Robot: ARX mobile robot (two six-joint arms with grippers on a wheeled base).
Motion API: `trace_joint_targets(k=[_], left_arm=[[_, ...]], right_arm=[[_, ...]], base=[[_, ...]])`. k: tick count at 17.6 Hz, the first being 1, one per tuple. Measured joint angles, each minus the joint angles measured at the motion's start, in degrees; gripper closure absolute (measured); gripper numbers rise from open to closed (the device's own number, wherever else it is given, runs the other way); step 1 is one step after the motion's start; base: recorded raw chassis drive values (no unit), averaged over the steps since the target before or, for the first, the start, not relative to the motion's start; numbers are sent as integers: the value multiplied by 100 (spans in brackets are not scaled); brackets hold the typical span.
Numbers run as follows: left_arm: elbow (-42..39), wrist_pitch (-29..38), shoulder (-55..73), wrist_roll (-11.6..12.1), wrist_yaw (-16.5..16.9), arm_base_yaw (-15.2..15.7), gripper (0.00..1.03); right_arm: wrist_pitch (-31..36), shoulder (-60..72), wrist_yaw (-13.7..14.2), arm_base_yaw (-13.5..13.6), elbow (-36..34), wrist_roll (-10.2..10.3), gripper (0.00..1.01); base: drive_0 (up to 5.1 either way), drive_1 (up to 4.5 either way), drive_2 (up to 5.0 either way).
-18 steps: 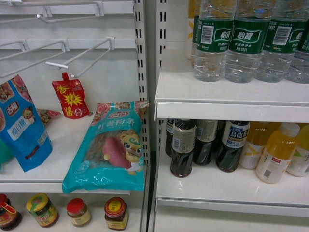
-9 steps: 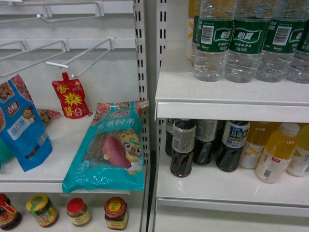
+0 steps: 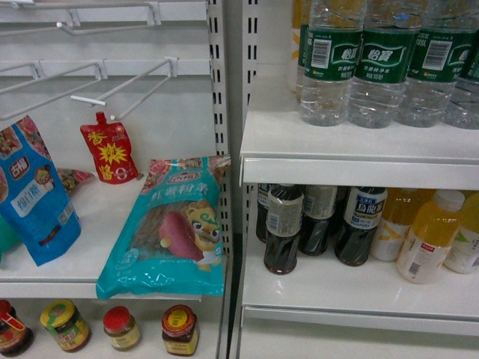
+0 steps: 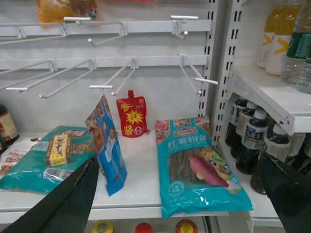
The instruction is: Move water from second to third shelf
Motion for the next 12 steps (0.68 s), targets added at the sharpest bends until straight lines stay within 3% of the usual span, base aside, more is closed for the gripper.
trace_joint_targets(k=[1, 3, 5, 12], left_arm=[[0, 0, 0, -2, 0, 0, 5], [0, 0, 0, -2, 0, 0, 5], [0, 0, 0, -2, 0, 0, 5], [0, 0, 0, -2, 0, 0, 5]], right_arm=[[85, 299, 0, 42, 153, -39, 58], [-92, 1912, 87, 87, 1263, -42, 58], [-295, 2363, 101, 70, 1727, -22, 58], [-501, 3224, 317, 35, 2662, 149, 58]], base=[[0, 0, 0], [0, 0, 0], [0, 0, 0], [0, 0, 0]])
